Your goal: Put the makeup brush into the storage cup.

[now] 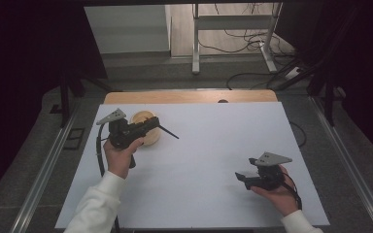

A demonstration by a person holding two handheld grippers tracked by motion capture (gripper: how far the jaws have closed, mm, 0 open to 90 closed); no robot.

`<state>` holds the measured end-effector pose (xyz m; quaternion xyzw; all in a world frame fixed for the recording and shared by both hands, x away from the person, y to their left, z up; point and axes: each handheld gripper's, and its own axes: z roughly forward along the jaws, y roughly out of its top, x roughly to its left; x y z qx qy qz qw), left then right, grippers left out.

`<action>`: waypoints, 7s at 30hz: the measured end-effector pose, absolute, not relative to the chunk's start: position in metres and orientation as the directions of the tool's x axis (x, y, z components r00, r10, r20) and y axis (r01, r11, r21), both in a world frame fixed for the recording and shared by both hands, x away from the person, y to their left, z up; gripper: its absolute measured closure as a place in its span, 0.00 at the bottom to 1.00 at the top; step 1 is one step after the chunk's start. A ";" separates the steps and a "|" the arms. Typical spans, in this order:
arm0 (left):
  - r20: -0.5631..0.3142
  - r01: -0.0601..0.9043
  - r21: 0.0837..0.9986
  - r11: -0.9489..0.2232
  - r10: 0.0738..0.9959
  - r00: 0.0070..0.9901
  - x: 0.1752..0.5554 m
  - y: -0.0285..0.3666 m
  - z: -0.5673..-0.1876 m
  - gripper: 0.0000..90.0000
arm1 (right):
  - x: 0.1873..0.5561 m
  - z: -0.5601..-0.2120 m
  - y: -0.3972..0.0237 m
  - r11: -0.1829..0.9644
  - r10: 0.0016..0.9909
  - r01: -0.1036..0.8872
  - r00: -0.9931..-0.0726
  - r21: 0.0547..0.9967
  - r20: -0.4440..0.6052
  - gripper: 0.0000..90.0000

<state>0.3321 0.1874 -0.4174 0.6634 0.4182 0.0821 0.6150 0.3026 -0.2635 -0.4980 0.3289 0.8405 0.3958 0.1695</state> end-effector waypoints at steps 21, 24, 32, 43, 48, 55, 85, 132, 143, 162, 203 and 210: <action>-0.405 0.460 0.880 0.114 0.687 0.603 0.344 0.200 -0.413 0.93 | 0.303 -0.499 -0.264 0.468 0.694 0.428 -0.719 0.773 -0.023 0.25; -0.404 0.461 0.880 0.116 0.692 0.598 0.345 0.202 -0.413 0.93 | 0.303 -0.499 -0.264 0.468 0.695 0.428 -0.719 0.773 -0.023 0.25; -0.404 0.458 0.880 0.124 0.702 0.586 0.348 0.209 -0.411 0.93 | 0.303 -0.499 -0.263 0.473 0.693 0.429 -0.721 0.769 -0.024 0.24; -0.405 0.448 0.883 0.143 0.715 0.570 0.351 0.219 -0.405 0.93 | 0.303 -0.499 -0.263 0.471 0.696 0.432 -0.718 0.769 -0.023 0.24; -0.404 0.444 0.883 0.149 0.722 0.562 0.352 0.223 -0.404 0.93 | 0.303 -0.499 -0.263 0.468 0.697 0.432 -0.717 0.771 -0.021 0.22; -0.400 0.442 0.884 0.151 0.732 0.551 0.353 0.229 -0.402 0.93 | 0.303 -0.499 -0.263 0.469 0.696 0.433 -0.717 0.770 -0.021 0.21; -0.388 0.440 0.882 0.168 0.789 0.476 0.359 0.259 -0.399 0.93 | 0.303 -0.500 -0.262 0.477 0.696 0.434 -0.718 0.764 -0.026 0.21; -0.356 0.544 0.834 0.089 0.841 0.408 0.395 0.248 -0.438 0.93 | 0.304 -0.502 -0.262 0.487 0.694 0.437 -0.719 0.757 -0.032 0.21; -0.353 0.565 0.822 0.070 0.841 0.410 0.401 0.239 -0.446 0.93 | 0.304 -0.503 -0.262 0.491 0.694 0.439 -0.720 0.753 -0.033 0.21; -0.281 0.547 0.837 0.025 0.877 0.389 0.402 0.228 -0.452 0.42 | 0.304 -0.503 -0.262 0.492 0.693 0.439 -0.720 0.752 -0.034 0.21; -0.222 0.523 0.846 -0.105 0.822 0.524 0.307 0.240 -0.457 0.14 | 0.304 -0.502 -0.265 0.461 0.701 0.442 -0.713 0.769 -0.011 0.21; -0.217 0.523 0.843 -0.123 0.813 0.541 0.294 0.234 -0.462 0.14 | 0.304 -0.500 -0.263 0.462 0.700 0.437 -0.714 0.772 -0.015 0.21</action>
